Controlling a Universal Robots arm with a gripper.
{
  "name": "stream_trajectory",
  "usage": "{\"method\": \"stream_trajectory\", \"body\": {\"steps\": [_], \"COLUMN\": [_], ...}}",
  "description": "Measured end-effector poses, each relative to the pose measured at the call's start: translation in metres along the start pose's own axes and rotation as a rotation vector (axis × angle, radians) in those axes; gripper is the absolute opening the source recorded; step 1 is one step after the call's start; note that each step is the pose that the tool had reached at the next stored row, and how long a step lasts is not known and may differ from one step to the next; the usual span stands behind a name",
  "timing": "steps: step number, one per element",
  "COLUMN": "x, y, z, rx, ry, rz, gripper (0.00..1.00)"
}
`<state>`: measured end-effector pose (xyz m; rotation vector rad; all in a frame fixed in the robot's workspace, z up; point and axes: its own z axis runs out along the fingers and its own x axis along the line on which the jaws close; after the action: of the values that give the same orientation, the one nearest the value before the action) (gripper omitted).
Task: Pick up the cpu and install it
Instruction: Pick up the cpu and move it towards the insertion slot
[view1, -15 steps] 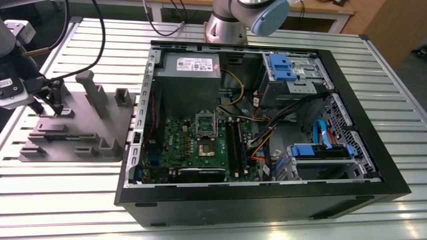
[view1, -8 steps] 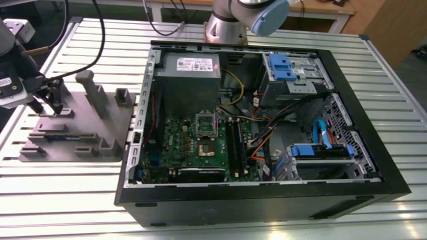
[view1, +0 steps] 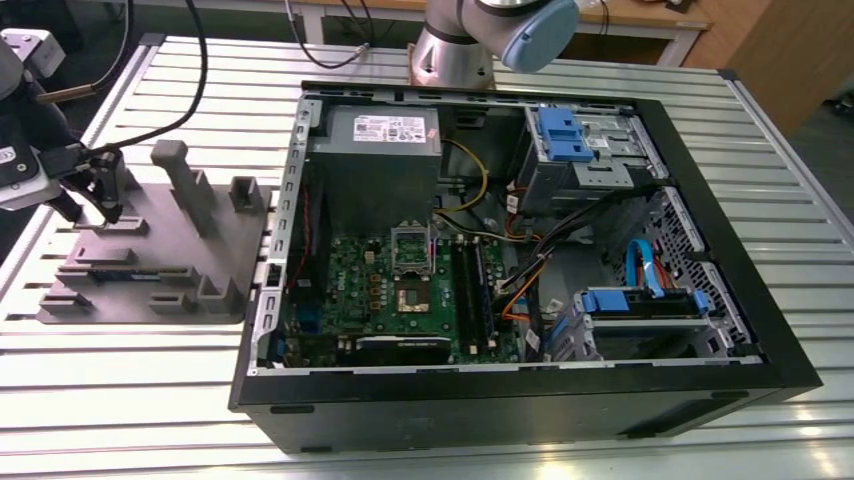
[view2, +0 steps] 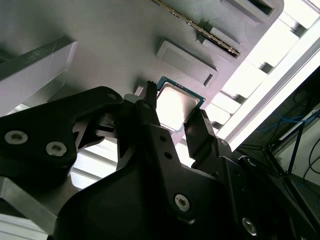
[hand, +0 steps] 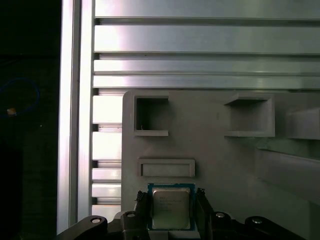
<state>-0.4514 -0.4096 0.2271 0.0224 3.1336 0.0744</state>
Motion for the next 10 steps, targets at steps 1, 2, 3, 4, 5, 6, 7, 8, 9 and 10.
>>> {"method": "stream_trajectory", "body": {"steps": [1,2,3,4,5,6,7,8,9,10], "x": [0.0,0.0,0.0,0.0,0.0,0.0,0.0,0.0,0.0,0.0], "y": [0.0,0.0,0.0,0.0,0.0,0.0,0.0,0.0001,0.0001,0.0001], "z": [-0.0001,-0.0003,-0.0004,-0.0005,-0.0007,-0.0008,-0.0009,-0.0009,-0.0017,-0.0021], "rx": [0.0,0.0001,0.0,0.0,0.0001,0.0001,0.0,0.0,0.0,0.0001], "ry": [0.0,0.0001,0.0001,0.0,0.0001,0.0001,0.0,0.0,0.0001,0.0001], "rz": [0.0,0.0,0.0,0.0,0.0,0.0,0.0,0.0,0.0,0.0], "gripper": [0.47,0.47,0.47,0.47,0.47,0.47,0.47,0.47,0.47,0.47]}}
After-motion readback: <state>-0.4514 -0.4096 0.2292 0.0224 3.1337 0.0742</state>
